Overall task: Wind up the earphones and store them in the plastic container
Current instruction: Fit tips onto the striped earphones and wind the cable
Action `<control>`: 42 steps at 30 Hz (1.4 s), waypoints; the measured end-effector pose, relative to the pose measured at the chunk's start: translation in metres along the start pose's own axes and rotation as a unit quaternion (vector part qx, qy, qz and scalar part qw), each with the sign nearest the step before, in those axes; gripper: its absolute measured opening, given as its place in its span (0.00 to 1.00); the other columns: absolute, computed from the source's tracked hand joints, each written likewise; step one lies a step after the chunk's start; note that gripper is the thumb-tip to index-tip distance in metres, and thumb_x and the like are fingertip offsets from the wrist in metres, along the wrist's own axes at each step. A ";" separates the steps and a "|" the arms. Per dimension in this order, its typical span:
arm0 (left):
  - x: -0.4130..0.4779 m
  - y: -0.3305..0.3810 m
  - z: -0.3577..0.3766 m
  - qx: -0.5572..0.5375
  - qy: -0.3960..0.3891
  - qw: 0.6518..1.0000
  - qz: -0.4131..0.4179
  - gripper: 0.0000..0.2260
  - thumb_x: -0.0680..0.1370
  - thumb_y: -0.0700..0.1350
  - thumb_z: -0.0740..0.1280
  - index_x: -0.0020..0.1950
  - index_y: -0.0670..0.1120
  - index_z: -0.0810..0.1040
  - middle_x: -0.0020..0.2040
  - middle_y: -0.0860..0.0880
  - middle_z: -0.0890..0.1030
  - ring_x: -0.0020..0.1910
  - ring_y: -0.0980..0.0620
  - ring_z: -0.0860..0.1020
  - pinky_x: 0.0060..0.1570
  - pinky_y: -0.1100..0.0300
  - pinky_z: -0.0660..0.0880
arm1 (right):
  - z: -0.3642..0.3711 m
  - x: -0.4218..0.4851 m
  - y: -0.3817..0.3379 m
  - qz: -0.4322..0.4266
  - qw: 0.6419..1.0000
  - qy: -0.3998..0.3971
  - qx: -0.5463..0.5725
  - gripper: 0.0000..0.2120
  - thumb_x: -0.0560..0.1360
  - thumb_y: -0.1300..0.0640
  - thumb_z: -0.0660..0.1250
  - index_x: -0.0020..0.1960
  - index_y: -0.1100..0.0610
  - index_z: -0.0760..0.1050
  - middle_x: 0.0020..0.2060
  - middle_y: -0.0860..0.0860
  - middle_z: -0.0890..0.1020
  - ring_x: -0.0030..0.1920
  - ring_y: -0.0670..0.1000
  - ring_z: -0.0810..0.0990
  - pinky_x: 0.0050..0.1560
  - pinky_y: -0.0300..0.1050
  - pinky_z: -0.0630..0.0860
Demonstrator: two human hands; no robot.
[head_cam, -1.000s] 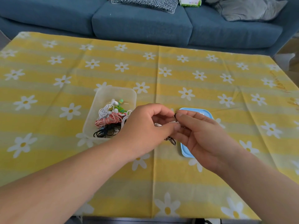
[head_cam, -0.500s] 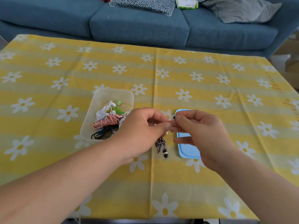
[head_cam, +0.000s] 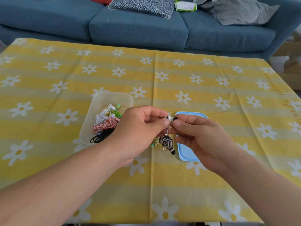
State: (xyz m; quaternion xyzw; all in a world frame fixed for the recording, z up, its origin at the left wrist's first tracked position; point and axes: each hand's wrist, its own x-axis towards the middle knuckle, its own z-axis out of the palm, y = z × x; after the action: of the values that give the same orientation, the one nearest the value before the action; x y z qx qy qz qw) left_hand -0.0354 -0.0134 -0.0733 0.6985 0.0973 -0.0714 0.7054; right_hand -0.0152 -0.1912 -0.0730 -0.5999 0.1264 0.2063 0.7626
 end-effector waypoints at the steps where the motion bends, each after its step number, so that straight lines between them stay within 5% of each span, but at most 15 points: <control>1: 0.000 0.000 0.000 0.008 -0.003 1.000 0.004 0.06 0.78 0.37 0.73 0.52 0.46 0.84 0.45 0.43 0.88 0.45 0.44 0.87 0.50 0.57 0.84 | 0.000 0.000 0.000 -0.001 1.000 0.000 -0.007 0.10 0.71 0.66 0.75 0.53 0.62 0.83 0.45 0.57 0.88 0.46 0.54 0.88 0.40 0.43 0.80; 11: -0.002 0.002 -0.001 0.037 -0.025 0.998 0.055 0.07 0.77 0.34 0.73 0.53 0.43 0.85 0.42 0.45 0.88 0.40 0.52 0.87 0.45 0.63 0.82 | 0.000 0.001 -0.001 -0.015 1.000 -0.003 -0.012 0.16 0.61 0.61 0.77 0.50 0.60 0.84 0.44 0.55 0.88 0.47 0.54 0.85 0.38 0.42 0.78; 18: -0.001 0.001 -0.001 0.024 -0.015 0.998 0.053 0.06 0.77 0.34 0.73 0.52 0.42 0.84 0.43 0.42 0.87 0.42 0.48 0.88 0.49 0.56 0.84 | 0.002 -0.001 -0.001 -0.060 0.998 -0.012 -0.007 0.15 0.65 0.64 0.76 0.51 0.65 0.84 0.45 0.58 0.88 0.45 0.55 0.86 0.43 0.43 0.81; 26: -0.002 0.004 0.000 0.022 0.010 0.998 0.050 0.05 0.77 0.35 0.73 0.49 0.44 0.84 0.41 0.44 0.87 0.39 0.51 0.87 0.42 0.64 0.82 | 0.009 -0.005 0.003 -0.094 0.996 -0.003 -0.008 0.08 0.73 0.69 0.73 0.52 0.66 0.84 0.42 0.59 0.87 0.42 0.55 0.86 0.46 0.44 0.80; 32: -0.002 0.002 -0.001 0.025 0.022 0.998 0.052 0.05 0.76 0.36 0.74 0.50 0.45 0.84 0.42 0.45 0.87 0.42 0.47 0.88 0.47 0.58 0.84 | 0.012 -0.006 0.004 -0.113 0.993 0.009 -0.041 0.06 0.77 0.67 0.70 0.53 0.64 0.84 0.44 0.60 0.87 0.45 0.57 0.87 0.47 0.46 0.81; 42: -0.005 0.006 0.002 0.014 0.002 0.998 0.054 0.06 0.77 0.34 0.73 0.50 0.43 0.84 0.40 0.46 0.87 0.39 0.51 0.87 0.42 0.65 0.81 | 0.004 -0.003 0.000 -0.108 0.994 0.013 -0.034 0.07 0.72 0.68 0.74 0.50 0.65 0.84 0.44 0.63 0.87 0.44 0.60 0.86 0.46 0.46 0.82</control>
State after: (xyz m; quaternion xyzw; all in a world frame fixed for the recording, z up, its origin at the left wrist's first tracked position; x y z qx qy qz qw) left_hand -0.0386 -0.0157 -0.0668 0.7130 0.0599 -0.0333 0.6978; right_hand -0.0177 -0.1878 -0.0706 -0.6384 0.0637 0.1195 0.7577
